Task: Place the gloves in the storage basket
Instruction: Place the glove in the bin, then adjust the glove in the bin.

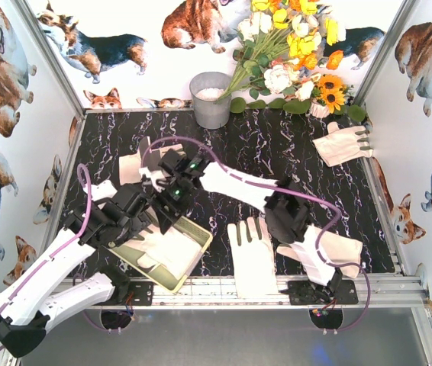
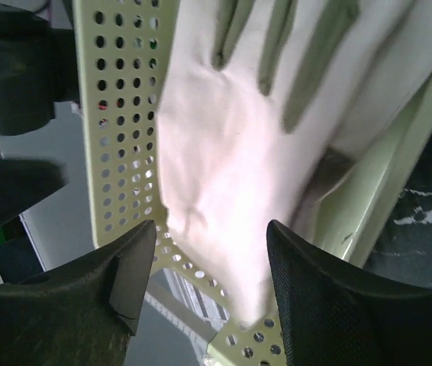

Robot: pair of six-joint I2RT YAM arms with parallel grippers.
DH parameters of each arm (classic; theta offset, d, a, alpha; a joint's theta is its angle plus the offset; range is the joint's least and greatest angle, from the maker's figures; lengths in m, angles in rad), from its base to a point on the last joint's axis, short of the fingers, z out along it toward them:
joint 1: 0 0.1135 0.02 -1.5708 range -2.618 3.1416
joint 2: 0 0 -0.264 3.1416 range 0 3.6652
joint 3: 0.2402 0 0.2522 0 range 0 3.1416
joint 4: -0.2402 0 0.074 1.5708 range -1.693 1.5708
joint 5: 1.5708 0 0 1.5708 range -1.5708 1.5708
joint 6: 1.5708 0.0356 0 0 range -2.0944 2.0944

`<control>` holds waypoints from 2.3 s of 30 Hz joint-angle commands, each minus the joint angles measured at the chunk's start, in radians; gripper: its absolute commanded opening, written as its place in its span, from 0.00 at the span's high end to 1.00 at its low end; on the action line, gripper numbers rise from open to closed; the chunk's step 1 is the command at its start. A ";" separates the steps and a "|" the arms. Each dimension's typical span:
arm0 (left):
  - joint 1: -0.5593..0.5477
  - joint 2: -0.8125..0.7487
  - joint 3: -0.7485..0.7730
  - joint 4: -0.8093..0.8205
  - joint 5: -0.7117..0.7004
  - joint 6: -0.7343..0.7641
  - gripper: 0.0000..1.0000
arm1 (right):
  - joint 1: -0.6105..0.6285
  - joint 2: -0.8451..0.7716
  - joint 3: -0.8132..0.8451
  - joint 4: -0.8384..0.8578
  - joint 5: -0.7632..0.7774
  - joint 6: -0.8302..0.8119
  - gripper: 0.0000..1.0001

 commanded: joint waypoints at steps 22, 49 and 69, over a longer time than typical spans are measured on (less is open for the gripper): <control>0.024 0.250 -0.191 0.475 0.204 0.121 0.64 | -0.377 -0.701 -0.621 0.296 0.092 0.183 0.40; 0.026 0.304 -0.318 0.714 0.223 0.129 0.71 | -0.485 -0.780 -0.707 0.317 0.130 0.212 0.40; 0.043 0.321 -0.192 0.311 0.372 0.356 0.71 | -0.492 -0.773 -0.728 0.337 0.119 0.216 0.40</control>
